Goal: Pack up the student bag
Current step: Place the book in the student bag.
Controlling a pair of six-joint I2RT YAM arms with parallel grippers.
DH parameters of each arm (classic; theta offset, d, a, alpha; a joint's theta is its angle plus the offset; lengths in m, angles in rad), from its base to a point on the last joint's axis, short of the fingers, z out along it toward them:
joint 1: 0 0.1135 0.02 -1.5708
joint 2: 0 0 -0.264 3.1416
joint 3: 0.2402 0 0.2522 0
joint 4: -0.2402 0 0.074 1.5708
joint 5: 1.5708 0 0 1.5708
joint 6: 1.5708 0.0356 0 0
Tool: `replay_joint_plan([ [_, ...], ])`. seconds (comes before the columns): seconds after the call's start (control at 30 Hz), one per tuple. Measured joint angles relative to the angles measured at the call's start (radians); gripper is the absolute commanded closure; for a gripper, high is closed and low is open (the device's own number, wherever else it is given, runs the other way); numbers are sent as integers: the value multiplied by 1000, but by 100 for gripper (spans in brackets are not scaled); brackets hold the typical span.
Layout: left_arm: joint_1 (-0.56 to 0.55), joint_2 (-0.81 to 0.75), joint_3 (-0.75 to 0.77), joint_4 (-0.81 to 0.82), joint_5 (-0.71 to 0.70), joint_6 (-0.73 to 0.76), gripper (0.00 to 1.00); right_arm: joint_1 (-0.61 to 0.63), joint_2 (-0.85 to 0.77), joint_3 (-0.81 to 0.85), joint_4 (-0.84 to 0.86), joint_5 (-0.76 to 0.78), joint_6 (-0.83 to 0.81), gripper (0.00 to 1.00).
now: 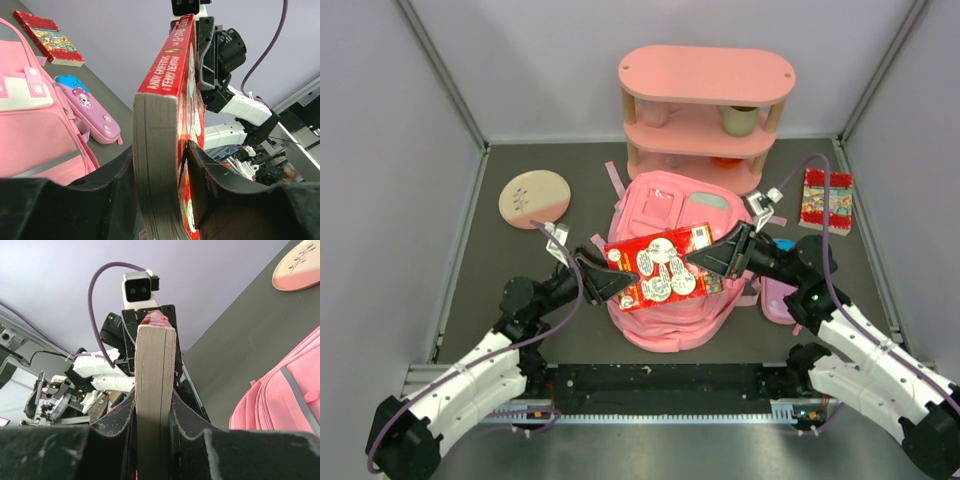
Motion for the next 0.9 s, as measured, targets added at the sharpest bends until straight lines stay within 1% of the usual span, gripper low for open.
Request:
replay_joint_plan([
  [0.03,0,2,0,6,0,-5,62,0,0,-3,4,1,2,100],
  [0.07,0,5,0,9,-1,-7,73,0,1,-5,5,0,3,100],
  [0.1,0,7,0,17,0,-11,78,0,1,-5,5,0,6,100],
  [0.13,0,9,0,26,1,-15,87,0,2,-5,6,2,6,100],
  [0.17,0,10,0,33,1,-22,100,0,2,-5,8,2,6,100],
  [0.23,0,15,0,44,1,-28,100,-3,2,-5,6,3,5,88],
  [0.27,0,16,0,45,1,-30,100,-3,3,-5,2,6,1,78],
  [0.3,0,20,0,45,3,-33,100,-4,6,-3,-8,9,-3,73],
  [0.33,0,23,-1,41,3,-34,100,-5,10,0,-23,11,-5,58],
  [0.37,3,25,-2,35,2,-32,100,-5,16,7,-52,20,-13,50],
  [0.4,3,26,-2,28,1,-28,100,-6,24,16,-87,31,-25,31],
  [0.43,3,23,-2,12,-5,-20,100,-6,35,24,-127,42,-40,27],
  [0.5,2,-9,-3,-69,-40,-2,100,-5,46,54,-267,96,-78,19],
  [0.57,2,-73,-5,-193,-108,18,100,-5,43,90,-425,185,-121,18],
  [0.67,2,-250,-9,-447,-294,43,100,-5,0,122,-621,321,-190,19],
  [0.7,2,-318,-9,-526,-367,47,100,-5,-25,122,-669,349,-213,22],
  [0.77,2,-441,-8,-682,-506,52,100,-5,-71,122,-739,364,-252,28],
  [0.8,2,-490,-4,-740,-554,54,100,-5,-89,122,-764,357,-274,32],
  [0.83,3,-548,9,-832,-624,58,100,-4,-93,122,-773,350,-285,33],
  [0.9,3,-609,47,-971,-723,63,100,7,-90,122,-795,306,-334,36],
])
